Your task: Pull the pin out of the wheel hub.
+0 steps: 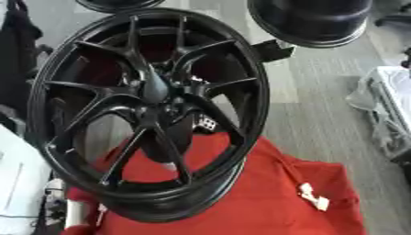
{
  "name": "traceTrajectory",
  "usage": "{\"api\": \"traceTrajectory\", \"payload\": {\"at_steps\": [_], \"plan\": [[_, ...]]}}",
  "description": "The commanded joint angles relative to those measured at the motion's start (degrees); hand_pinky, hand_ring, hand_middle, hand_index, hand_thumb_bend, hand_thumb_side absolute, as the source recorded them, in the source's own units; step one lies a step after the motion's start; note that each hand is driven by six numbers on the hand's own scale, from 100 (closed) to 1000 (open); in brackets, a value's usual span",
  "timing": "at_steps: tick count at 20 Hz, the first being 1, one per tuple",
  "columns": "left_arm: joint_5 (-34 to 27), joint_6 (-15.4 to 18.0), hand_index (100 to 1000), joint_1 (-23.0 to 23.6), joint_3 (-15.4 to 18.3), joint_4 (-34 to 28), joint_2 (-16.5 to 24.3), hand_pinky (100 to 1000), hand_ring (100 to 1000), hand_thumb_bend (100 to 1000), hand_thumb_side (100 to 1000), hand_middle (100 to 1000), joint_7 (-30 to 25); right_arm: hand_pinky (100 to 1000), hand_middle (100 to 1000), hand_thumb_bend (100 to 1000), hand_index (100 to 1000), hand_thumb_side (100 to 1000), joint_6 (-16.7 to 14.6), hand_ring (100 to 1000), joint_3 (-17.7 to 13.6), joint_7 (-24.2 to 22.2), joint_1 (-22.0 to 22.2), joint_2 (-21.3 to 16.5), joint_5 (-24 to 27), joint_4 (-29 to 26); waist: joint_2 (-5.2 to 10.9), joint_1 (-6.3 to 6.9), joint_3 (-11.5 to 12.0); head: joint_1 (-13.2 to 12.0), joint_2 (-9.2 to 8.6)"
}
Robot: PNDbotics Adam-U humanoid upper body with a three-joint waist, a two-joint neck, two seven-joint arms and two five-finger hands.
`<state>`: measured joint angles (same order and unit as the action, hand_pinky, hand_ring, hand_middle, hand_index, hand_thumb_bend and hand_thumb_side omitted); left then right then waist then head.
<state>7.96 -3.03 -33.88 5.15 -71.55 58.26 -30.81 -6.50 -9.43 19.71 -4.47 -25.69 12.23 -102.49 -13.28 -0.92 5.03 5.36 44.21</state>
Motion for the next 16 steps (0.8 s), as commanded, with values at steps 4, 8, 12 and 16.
{"api": "traceTrajectory", "payload": {"at_steps": [4,8,12,16], "plan": [[-22.70,-1.79,878,3.31,5.68,-5.30,-5.63,800,860,218,889,819,28.73,828,576,244,703,366,-0.08,641,-0.76,0.35,-0.34,-0.59,-0.30,-1.34,0.44,-0.27,-0.05,-0.36,-0.09],[-35.69,1.24,899,7.49,6.17,-10.95,-13.05,802,869,243,885,829,41.26,828,577,250,704,361,-0.25,643,-0.95,0.74,-0.59,-0.26,-0.15,-1.63,0.30,-0.71,-0.32,-0.66,-0.09],[-37.75,3.95,906,10.68,6.23,-14.73,-19.02,810,878,298,839,839,43.67,829,578,255,704,358,-0.35,644,-1.03,1.30,-0.77,0.03,-0.07,-1.70,0.22,-1.11,-0.38,-1.03,-0.09],[-36.40,7.32,916,13.18,6.35,-17.55,-23.87,814,889,331,868,860,45.27,829,579,259,705,355,-0.50,645,-1.08,2.06,-1.02,0.40,-0.01,-1.64,0.17,-1.40,-0.39,-1.58,-0.09]]}}
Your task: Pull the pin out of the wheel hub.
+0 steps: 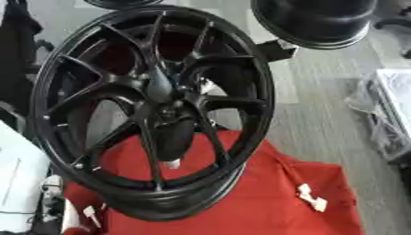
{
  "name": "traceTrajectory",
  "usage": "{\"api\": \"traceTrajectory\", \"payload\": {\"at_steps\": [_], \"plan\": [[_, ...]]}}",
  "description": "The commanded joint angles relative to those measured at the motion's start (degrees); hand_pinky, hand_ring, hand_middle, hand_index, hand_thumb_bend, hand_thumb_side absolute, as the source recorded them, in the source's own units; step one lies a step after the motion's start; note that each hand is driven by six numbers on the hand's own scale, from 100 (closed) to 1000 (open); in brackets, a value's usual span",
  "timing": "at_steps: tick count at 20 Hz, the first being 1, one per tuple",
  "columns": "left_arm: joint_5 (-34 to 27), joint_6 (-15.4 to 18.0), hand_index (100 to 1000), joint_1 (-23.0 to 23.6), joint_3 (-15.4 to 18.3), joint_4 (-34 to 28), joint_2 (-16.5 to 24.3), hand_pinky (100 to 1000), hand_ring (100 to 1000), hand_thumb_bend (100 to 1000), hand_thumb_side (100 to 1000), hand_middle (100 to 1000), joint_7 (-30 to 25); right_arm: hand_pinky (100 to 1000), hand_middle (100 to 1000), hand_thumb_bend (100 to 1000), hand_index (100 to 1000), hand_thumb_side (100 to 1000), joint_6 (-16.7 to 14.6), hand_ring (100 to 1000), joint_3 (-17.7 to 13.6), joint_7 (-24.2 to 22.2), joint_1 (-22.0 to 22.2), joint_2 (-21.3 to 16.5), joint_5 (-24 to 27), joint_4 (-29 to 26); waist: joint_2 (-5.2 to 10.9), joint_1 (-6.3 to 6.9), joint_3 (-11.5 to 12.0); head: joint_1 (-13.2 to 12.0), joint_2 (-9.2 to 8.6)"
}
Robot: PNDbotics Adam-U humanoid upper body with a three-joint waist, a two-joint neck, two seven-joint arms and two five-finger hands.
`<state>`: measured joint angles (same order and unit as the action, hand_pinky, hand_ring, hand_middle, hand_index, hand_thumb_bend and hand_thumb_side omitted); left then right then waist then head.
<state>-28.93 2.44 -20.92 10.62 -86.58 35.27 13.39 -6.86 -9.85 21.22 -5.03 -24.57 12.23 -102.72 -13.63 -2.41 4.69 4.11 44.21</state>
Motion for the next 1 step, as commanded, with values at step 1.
{"api": "traceTrajectory", "payload": {"at_steps": [1], "plan": [[1.03,2.34,915,0.77,0.81,-2.97,-1.82,813,890,329,882,862,1.56,829,579,259,705,355,-0.17,645,-0.65,0.70,-0.49,-0.64,0.00,-1.38,0.49,0.02,-0.07,-0.35,-0.09]]}}
